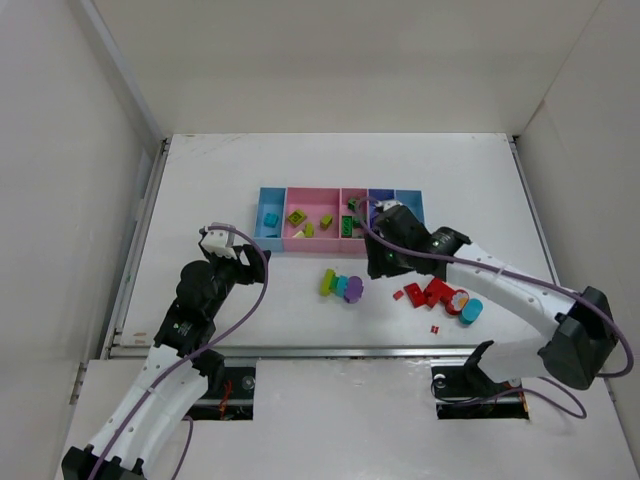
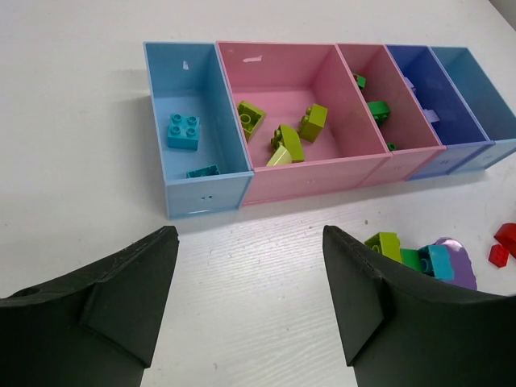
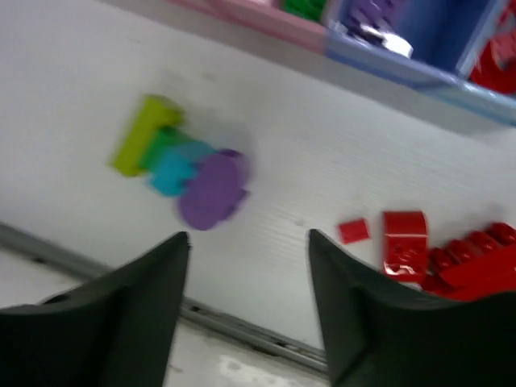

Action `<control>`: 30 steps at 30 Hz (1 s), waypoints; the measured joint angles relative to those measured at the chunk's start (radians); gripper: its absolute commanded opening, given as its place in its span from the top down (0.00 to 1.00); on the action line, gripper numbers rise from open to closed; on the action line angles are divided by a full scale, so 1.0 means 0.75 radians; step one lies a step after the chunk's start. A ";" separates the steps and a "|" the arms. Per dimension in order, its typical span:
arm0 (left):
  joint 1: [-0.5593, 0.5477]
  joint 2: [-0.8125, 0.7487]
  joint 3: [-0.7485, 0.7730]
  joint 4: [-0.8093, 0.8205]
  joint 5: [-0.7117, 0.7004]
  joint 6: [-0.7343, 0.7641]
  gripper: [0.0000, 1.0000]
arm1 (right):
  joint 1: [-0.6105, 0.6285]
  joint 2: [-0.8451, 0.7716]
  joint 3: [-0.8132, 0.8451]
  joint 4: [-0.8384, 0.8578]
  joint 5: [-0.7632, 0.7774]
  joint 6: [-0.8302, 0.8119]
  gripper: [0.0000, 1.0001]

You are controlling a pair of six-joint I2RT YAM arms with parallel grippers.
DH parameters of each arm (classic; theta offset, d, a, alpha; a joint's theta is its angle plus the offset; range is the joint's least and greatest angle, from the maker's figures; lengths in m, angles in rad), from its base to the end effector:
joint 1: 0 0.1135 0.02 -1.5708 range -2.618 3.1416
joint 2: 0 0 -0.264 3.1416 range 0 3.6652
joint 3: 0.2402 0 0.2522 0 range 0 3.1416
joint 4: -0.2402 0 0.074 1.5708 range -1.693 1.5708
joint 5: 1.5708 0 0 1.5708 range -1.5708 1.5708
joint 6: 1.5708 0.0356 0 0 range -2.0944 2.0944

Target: Sort the legos into containers by color

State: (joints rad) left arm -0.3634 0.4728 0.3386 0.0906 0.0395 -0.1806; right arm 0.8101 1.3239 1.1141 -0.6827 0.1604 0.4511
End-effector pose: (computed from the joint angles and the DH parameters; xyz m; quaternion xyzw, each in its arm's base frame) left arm 0.1352 -0.0529 0.2556 0.0795 0.7179 -0.1995 0.6621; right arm 0.1944 0.1960 0.2922 -0.1416 0.9297 0.1345 0.3124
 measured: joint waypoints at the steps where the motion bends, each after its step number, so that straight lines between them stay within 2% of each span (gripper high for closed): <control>1: 0.000 0.000 0.000 0.000 0.000 0.000 0.30 | -0.046 0.004 -0.066 0.004 -0.006 0.014 0.47; 5: 0.000 0.000 0.000 0.000 0.000 0.000 0.29 | -0.210 0.072 -0.252 -0.040 -0.016 0.053 0.47; 11: 0.000 -0.007 0.000 0.000 0.000 0.000 0.29 | -0.286 0.158 -0.311 -0.045 -0.038 0.058 0.47; 23: 0.000 -0.015 0.000 0.000 0.000 0.000 0.29 | -0.239 0.219 -0.293 0.004 -0.056 0.023 0.52; 25: 0.000 -0.015 0.000 0.000 0.000 -0.001 0.29 | -0.221 0.226 -0.285 0.004 -0.049 0.023 0.47; 30: 0.000 -0.014 0.000 0.000 0.000 0.000 0.29 | -0.214 0.224 -0.282 0.001 -0.035 0.034 0.47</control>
State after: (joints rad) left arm -0.3634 0.4622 0.3386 0.0906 0.0395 -0.1806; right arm 0.6498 1.4921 0.9024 -0.6819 0.1341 0.4763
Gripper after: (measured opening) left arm 0.706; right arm 0.534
